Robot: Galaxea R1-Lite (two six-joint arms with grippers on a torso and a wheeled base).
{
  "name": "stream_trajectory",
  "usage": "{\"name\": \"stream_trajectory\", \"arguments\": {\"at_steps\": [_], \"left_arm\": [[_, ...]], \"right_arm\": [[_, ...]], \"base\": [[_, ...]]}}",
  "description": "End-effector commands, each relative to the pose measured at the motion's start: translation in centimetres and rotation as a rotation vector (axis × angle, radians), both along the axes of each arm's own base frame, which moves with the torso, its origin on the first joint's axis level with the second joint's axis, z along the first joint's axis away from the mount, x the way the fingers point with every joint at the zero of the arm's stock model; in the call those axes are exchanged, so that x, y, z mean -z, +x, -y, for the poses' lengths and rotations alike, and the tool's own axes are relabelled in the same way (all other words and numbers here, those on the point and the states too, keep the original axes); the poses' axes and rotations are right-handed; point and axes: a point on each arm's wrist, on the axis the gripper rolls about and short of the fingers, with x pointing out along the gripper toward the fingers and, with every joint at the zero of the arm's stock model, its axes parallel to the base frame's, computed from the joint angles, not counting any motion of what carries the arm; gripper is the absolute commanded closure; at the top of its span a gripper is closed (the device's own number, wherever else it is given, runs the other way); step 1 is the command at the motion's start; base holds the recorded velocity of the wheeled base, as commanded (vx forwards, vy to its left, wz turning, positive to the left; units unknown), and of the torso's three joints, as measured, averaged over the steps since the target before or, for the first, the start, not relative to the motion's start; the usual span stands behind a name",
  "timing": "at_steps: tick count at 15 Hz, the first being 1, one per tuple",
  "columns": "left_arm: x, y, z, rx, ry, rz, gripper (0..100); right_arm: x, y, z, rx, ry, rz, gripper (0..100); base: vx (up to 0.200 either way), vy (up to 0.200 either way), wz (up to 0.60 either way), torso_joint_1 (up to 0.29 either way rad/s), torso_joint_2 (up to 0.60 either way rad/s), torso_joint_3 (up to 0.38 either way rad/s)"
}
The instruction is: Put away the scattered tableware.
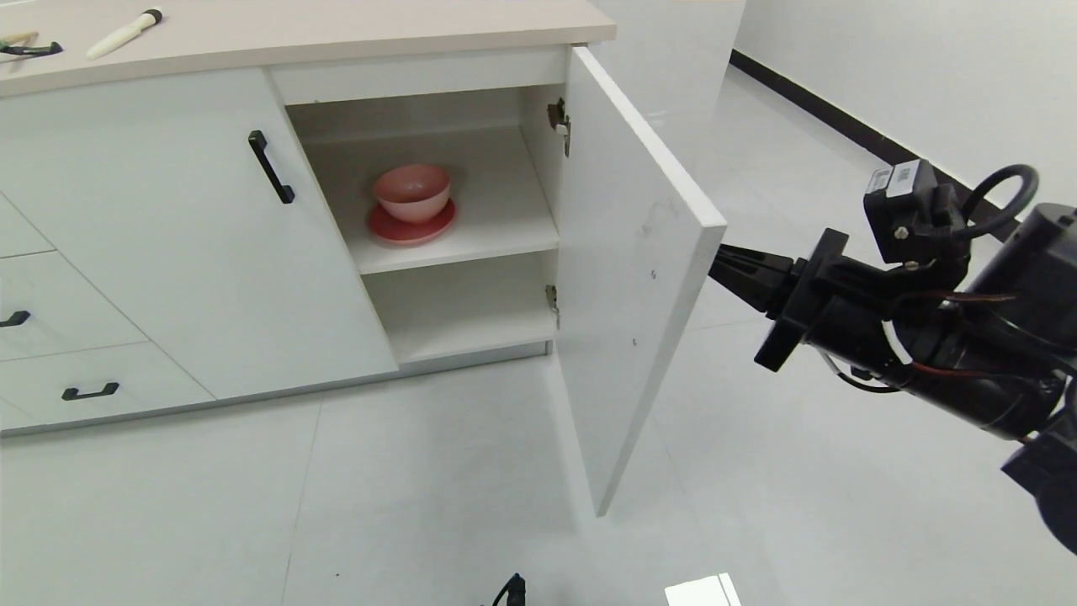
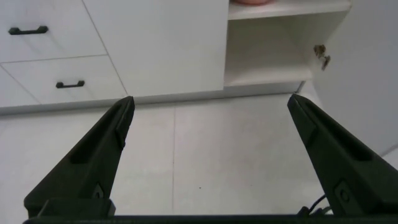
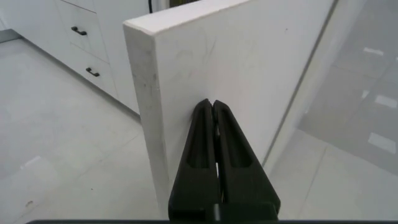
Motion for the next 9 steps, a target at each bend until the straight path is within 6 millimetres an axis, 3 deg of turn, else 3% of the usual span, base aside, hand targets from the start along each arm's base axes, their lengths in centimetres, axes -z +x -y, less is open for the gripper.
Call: {"name": "stream_trajectory", "arguments": {"at_steps": [1, 5, 9], "left_arm": [[0.4, 0.0, 0.0, 0.002, -0.008, -0.037, 0], [0.7, 0.1, 0.0, 0.019, -0.006, -0.074, 0], [1.4, 0.1, 0.4, 0.161, -0.026, -0.137, 0]], "right_arm": [[0.5, 0.4, -1.1, -0.026, 0.000, 0.001, 100], [0.9, 0.9, -1.9, -0.041, 0.009, 0.020, 100], [0.3, 1.2, -2.5, -0.052, 0.024, 0.041, 100]], "base": [[0.000, 0.000, 0.00, 0.000, 0.00, 0.000], [0.000, 0.000, 0.00, 0.000, 0.00, 0.000], [0.000, 0.000, 0.00, 0.000, 0.00, 0.000]]}}
